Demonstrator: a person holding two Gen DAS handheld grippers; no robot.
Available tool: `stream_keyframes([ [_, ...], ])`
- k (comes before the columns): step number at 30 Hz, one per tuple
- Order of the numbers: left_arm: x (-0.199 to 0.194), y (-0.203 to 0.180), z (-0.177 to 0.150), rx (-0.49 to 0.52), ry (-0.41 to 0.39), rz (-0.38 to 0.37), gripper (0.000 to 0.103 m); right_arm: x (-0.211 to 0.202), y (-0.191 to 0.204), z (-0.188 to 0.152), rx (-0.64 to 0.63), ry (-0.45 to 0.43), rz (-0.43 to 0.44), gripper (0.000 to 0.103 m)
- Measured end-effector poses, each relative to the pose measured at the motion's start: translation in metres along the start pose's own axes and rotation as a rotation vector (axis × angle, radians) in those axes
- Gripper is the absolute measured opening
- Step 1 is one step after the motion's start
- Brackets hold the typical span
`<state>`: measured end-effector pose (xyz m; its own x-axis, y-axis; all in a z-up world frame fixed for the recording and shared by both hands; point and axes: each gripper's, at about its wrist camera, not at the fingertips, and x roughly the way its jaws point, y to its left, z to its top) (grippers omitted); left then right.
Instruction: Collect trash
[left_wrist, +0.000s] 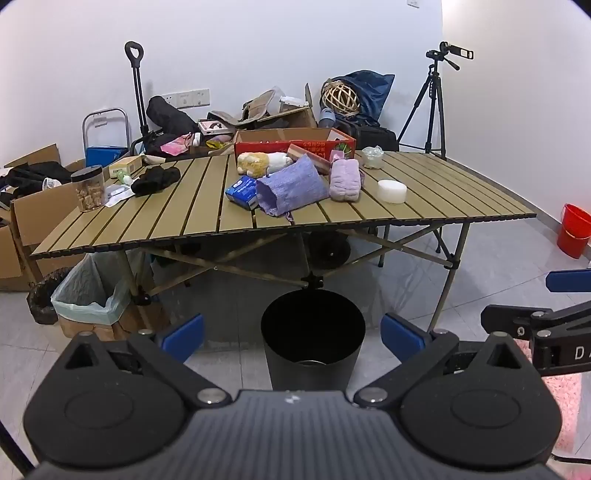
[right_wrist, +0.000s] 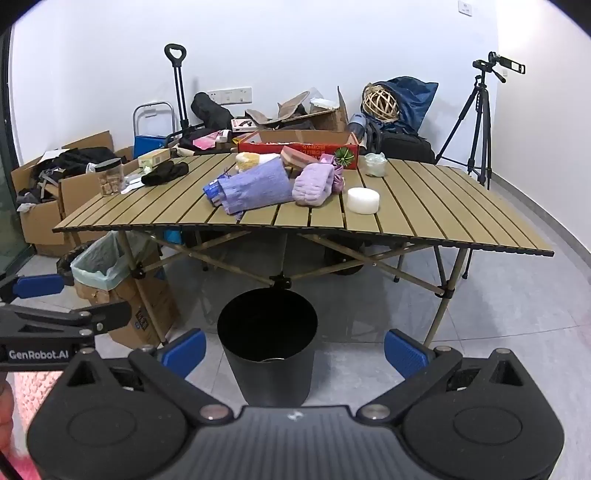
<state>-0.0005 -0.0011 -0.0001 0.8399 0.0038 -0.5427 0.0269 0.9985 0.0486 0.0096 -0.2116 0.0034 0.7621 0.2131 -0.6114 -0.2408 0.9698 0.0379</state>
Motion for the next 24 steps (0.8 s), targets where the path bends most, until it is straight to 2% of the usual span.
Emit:
stream_keyframes([
  [2, 0.0023, 0.0026, 0.0017, -0.024, 0.028, -0.017, 0.103, -0.0008, 0.0004, 0.0001, -0.006, -0.005, -0.006, 0.103],
  [24, 0.0039, -0.0005, -0.0037, -0.026, 0.03, -0.016, 0.103, 0.0043, 0.0039, 0.0005, -0.003, 0.023, -0.004, 0.103],
])
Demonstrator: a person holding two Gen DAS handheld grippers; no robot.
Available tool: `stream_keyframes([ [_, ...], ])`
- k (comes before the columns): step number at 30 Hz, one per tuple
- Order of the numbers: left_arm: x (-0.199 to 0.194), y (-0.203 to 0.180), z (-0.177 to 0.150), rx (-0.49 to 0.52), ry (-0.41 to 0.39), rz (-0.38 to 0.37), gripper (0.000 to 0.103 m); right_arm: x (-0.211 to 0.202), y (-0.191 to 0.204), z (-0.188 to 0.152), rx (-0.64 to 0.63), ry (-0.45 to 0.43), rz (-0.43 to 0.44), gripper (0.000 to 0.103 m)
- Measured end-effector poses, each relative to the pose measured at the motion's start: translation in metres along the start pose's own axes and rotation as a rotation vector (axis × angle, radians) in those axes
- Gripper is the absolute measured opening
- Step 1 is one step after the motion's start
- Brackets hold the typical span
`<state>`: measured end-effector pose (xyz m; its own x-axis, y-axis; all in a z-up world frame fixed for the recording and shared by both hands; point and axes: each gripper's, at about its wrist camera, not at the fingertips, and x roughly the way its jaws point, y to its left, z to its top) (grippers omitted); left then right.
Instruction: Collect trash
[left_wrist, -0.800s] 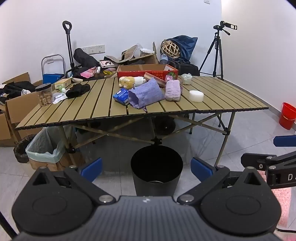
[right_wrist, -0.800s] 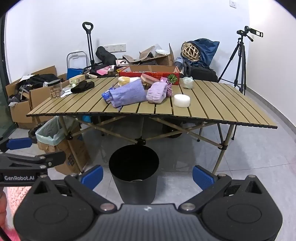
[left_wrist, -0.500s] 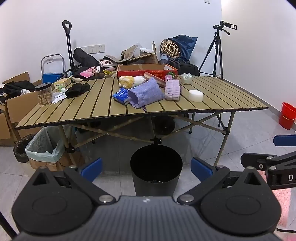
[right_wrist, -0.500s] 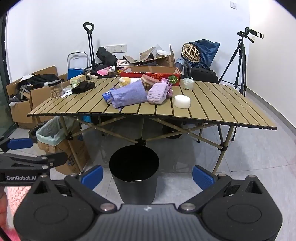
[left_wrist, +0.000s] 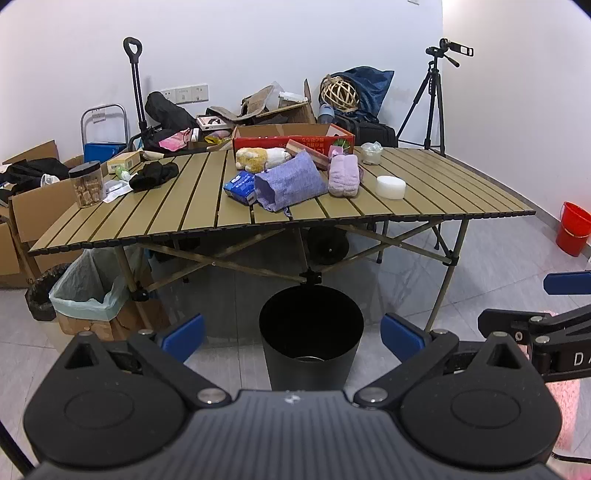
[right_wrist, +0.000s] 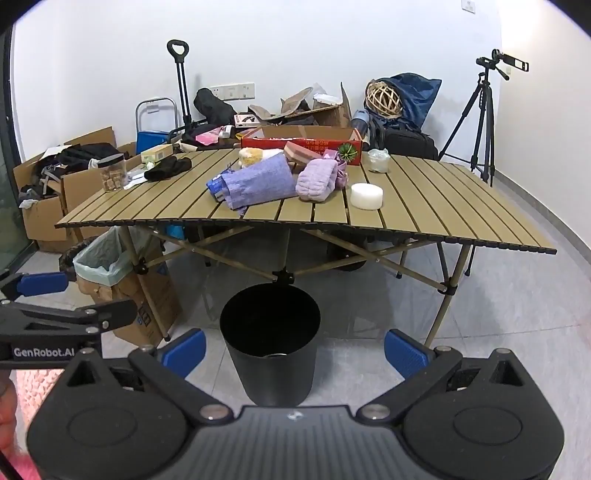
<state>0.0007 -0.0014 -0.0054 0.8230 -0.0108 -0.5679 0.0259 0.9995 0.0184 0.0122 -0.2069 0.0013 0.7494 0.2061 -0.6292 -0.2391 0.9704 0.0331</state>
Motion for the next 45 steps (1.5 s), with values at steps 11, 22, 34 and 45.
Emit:
stream_keyframes([
  [11, 0.0037, -0.0016, -0.0006, -0.007, 0.022, -0.004, 0.103, 0.0008, 0.0016, 0.0004, 0.004, 0.02, 0.002, 0.103],
  [22, 0.0038, -0.0017, -0.0003, -0.006, 0.023, -0.003, 0.103, 0.0012, 0.0009, 0.0, 0.003, 0.02, 0.003, 0.103],
  [34, 0.0041, -0.0019, -0.0006, -0.006, 0.024, -0.003, 0.103, 0.0017, 0.0012, -0.0003, 0.003, 0.021, 0.004, 0.103],
  [45, 0.0039, -0.0012, -0.0004, -0.005, 0.024, -0.003, 0.103, 0.0018, 0.0008, -0.0002, 0.003, 0.019, 0.003, 0.103],
])
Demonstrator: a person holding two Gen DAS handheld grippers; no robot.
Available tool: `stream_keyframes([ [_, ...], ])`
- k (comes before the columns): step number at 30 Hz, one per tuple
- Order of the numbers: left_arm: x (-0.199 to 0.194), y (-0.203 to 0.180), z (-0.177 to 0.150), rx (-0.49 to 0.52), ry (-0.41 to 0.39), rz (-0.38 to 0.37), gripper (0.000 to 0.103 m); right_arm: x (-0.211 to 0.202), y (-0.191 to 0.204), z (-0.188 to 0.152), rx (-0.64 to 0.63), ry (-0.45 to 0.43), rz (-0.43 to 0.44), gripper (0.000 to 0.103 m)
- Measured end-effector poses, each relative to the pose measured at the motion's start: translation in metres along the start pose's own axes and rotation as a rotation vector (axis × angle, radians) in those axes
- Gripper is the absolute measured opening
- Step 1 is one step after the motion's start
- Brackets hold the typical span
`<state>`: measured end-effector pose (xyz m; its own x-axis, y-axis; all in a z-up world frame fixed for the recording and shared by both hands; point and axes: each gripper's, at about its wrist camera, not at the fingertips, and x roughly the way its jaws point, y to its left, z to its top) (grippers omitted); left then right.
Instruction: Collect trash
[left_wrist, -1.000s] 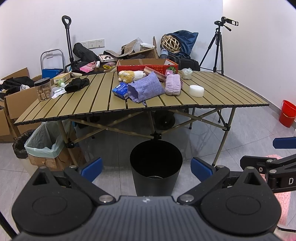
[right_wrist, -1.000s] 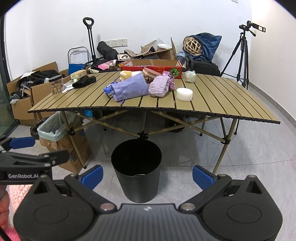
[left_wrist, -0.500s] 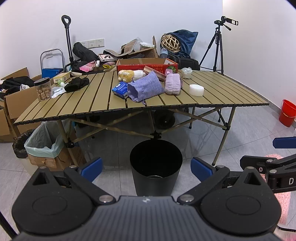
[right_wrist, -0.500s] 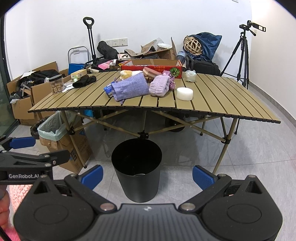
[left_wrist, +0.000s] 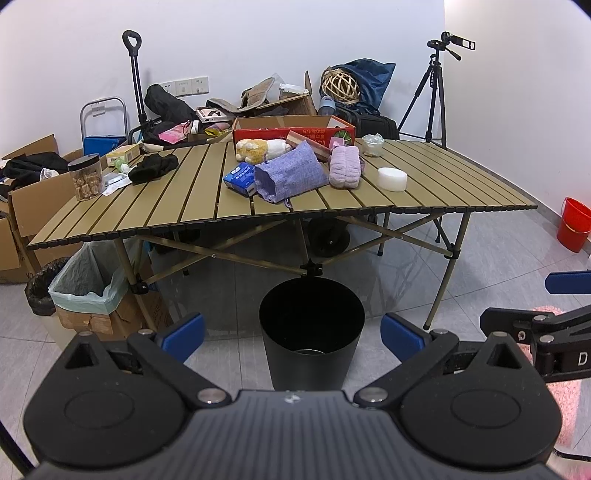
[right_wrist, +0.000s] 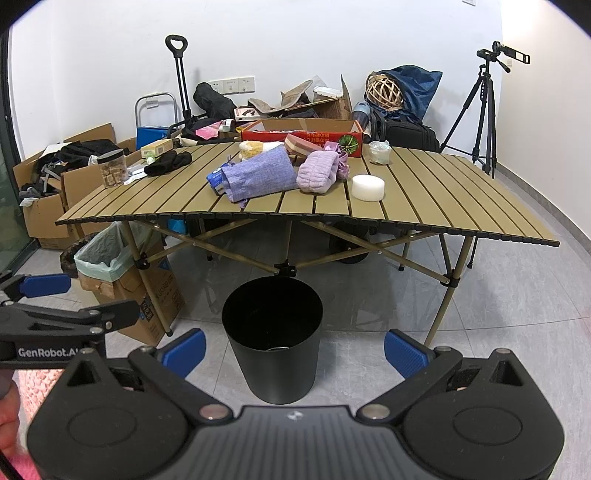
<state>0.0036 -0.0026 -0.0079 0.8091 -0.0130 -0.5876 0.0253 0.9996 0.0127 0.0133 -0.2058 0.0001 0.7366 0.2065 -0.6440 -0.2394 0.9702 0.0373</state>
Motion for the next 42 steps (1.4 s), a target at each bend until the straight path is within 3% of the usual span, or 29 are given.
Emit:
stream_keyframes([
  [28, 0.006, 0.0, 0.004, 0.011, -0.017, 0.022, 0.103, 0.005, 0.003, 0.005, -0.035, -0.018, -0.002, 0.103],
  [42, 0.029, 0.012, 0.026, -0.028, -0.041, 0.075, 0.103, 0.033, -0.005, 0.035, -0.036, -0.066, -0.008, 0.103],
])
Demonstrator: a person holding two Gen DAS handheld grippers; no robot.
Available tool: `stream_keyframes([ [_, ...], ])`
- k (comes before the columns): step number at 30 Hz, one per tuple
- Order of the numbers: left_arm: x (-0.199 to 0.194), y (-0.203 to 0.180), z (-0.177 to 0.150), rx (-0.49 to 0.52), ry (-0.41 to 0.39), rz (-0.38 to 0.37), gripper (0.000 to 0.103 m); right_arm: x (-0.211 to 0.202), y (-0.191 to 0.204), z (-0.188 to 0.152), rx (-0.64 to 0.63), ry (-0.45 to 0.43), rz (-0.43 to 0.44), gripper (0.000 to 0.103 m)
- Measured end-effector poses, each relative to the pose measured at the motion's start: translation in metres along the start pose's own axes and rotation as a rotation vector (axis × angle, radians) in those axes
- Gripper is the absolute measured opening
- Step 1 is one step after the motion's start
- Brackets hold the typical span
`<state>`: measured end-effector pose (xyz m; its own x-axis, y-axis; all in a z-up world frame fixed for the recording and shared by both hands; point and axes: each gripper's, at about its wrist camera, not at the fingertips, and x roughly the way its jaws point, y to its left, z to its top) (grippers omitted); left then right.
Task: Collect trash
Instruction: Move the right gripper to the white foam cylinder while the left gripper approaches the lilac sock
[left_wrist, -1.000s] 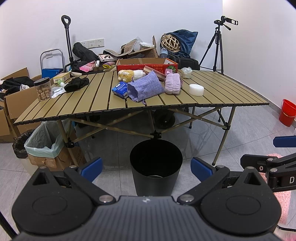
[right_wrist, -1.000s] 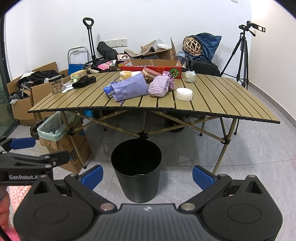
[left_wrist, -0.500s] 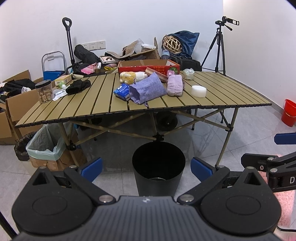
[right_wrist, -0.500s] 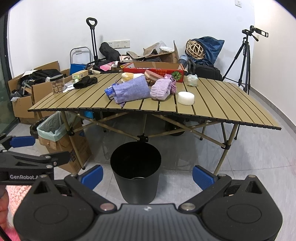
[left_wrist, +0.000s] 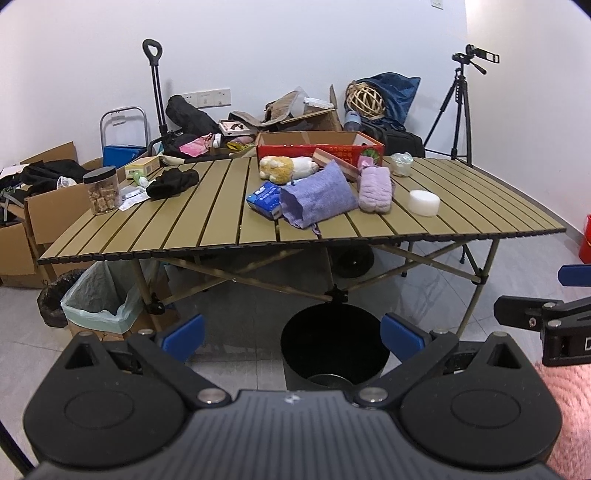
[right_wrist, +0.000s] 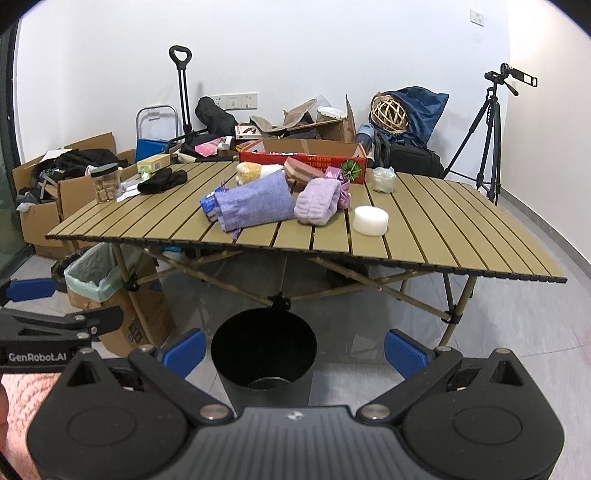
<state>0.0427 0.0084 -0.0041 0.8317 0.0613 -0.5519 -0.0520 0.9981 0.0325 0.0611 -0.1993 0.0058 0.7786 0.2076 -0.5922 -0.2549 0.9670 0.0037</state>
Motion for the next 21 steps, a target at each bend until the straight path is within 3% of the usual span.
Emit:
stream_keyframes([
  [21, 0.068, 0.01, 0.055, -0.062, -0.041, 0.009, 0.103, 0.08, -0.015, 0.057, 0.036, -0.064, -0.003, 0.103],
])
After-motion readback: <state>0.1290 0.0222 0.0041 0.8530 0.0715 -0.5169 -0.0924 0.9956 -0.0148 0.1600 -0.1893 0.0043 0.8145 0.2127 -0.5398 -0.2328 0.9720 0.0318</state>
